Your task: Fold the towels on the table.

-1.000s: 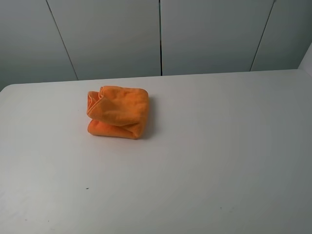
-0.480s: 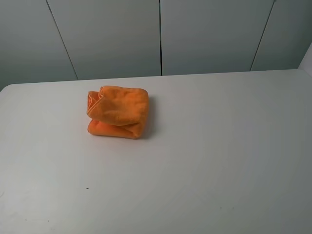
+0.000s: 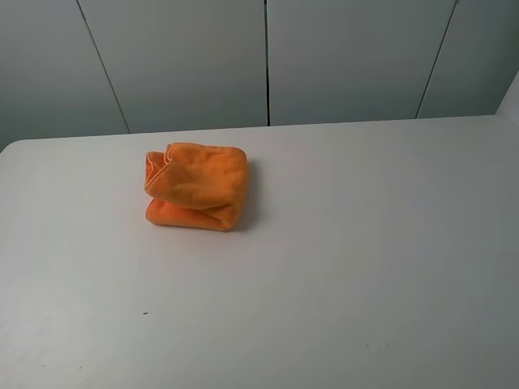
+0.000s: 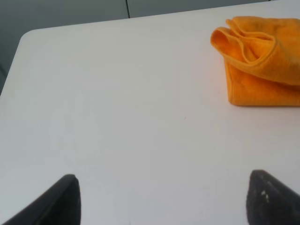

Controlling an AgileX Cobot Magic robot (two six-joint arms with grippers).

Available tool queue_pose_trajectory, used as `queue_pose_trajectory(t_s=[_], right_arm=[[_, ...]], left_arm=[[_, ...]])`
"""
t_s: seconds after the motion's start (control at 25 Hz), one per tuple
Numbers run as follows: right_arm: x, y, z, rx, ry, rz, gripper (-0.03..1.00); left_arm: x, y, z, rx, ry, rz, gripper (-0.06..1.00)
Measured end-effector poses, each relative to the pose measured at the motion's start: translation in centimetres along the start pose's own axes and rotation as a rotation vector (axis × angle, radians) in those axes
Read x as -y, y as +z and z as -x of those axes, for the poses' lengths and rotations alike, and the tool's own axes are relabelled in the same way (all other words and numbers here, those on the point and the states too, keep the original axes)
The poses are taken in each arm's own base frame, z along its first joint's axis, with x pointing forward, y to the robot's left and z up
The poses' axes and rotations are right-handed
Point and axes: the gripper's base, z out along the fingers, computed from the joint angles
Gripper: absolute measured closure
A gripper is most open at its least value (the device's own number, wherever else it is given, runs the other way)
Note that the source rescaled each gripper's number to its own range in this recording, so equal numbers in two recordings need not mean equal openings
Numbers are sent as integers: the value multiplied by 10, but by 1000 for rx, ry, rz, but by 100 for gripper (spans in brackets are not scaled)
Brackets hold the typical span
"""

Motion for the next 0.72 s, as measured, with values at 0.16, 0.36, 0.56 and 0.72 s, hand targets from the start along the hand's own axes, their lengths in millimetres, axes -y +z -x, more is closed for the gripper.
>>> queue_pose_trajectory(t_s=[0.16, 0.36, 0.56, 0.72], right_arm=[[0, 0, 0, 0, 0, 0, -3], [0, 0, 0, 0, 0, 0, -3], [0, 0, 0, 0, 0, 0, -3], [0, 0, 0, 0, 0, 0, -3]], left_arm=[[0, 0, 0, 0, 0, 0, 3], [0, 0, 0, 0, 0, 0, 3], [0, 0, 0, 0, 0, 0, 3], [0, 0, 0, 0, 0, 0, 3]])
